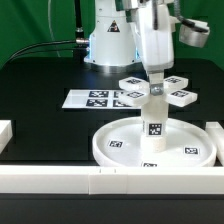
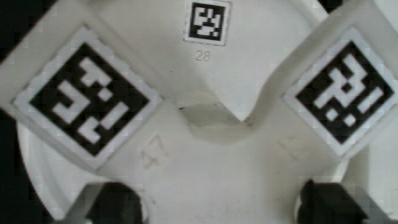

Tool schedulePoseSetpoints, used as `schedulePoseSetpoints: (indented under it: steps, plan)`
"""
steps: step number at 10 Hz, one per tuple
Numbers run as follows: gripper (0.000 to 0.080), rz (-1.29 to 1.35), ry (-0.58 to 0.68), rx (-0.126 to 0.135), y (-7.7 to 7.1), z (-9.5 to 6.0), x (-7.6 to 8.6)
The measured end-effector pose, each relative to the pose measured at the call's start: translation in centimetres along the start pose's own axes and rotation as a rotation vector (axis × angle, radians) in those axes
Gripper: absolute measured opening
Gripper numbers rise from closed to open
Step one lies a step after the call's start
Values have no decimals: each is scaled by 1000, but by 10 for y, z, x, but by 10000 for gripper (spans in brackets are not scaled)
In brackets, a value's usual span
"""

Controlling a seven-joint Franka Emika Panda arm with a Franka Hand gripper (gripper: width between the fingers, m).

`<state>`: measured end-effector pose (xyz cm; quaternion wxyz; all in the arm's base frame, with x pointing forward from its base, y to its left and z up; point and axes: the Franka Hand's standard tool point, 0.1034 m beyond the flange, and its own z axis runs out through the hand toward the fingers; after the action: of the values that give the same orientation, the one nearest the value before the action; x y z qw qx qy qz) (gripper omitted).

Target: Assemble round table

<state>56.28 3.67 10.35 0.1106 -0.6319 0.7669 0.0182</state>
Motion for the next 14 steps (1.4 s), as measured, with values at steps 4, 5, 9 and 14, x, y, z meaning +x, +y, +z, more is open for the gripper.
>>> schedulePoseSetpoints:
  steps: [4,5,9,14]
  plan:
    - [435,339,-22,28,-3,-2,-1]
    - [435,354,-22,30,-4,-2,-2]
    - [638,307,-57,57,-8,-18,-4]
    - [649,-91,-21,-12,-8,-13,-5]
